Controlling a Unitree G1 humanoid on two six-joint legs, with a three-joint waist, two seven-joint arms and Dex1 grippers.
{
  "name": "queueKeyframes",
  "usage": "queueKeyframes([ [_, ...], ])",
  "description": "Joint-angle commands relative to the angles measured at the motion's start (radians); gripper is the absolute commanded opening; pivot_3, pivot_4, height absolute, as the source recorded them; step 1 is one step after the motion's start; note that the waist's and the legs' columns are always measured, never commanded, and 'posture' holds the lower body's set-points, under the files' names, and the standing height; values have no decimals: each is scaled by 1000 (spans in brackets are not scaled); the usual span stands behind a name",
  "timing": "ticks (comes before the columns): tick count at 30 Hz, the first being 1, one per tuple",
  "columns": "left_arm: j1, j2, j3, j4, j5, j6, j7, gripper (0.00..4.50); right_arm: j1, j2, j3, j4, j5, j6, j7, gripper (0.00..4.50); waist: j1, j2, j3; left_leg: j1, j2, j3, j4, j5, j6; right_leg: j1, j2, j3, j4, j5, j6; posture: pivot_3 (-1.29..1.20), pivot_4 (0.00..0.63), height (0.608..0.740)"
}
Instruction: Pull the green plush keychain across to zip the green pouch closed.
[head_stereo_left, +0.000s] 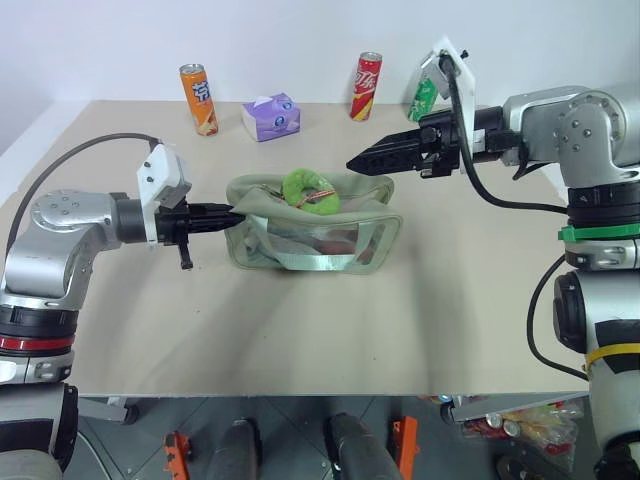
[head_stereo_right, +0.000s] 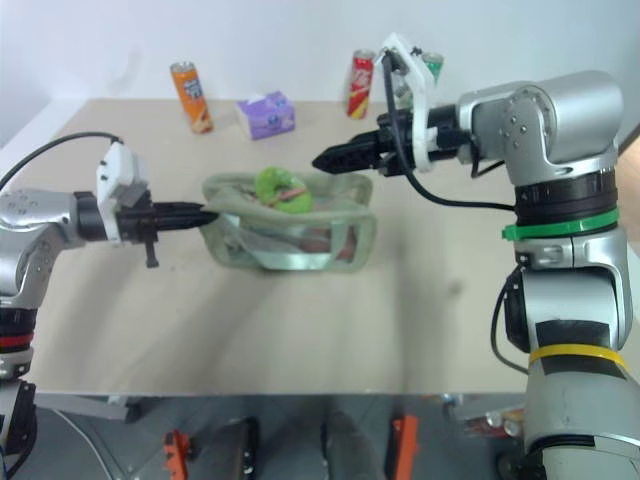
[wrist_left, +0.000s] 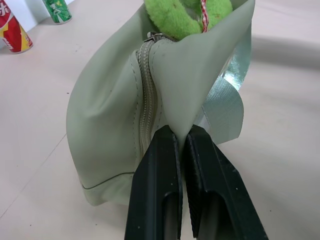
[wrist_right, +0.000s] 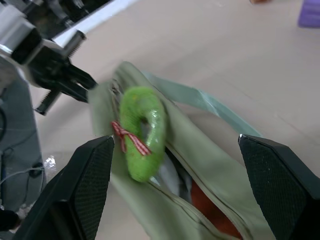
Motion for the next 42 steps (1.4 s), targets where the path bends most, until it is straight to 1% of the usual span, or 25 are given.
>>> queueKeyframes([
  [1,9,0,1,-40,-18,2,4,0,-35,0,23,2,-12,-2,35,4107,0,0,0,0,0,0,0,0,0,0,0,0,0,0,0,0,150,740],
  [12,11,-2,2,-56,-26,5,18,0,-48,51,98,55,-51,-35,110,4107,0,0,0,0,0,0,0,0,0,0,0,0,0,0,1,0,150,740],
  [17,16,-1,6,-70,-29,10,23,0,-46,103,121,78,-75,-68,121,4107,-1,0,0,0,0,0,0,0,0,0,0,0,0,0,1,0,150,740],
  [27,22,0,9,-86,-31,20,35,0,-70,197,123,156,-122,-131,141,4107,-1,0,0,0,0,-1,0,0,0,0,0,-1,0,1,2,0,150,740],
  [38,33,4,20,-101,-46,31,50,0,-66,190,140,166,-160,-161,199,4107,-1,0,0,0,0,-1,0,0,0,0,0,-1,0,2,3,0,150,740],
  [42,34,3,22,-106,-50,33,55,0,-6,163,228,132,-247,-322,245,4107,-1,0,0,0,0,-1,0,0,0,0,0,-1,0,2,3,0,150,740],
])
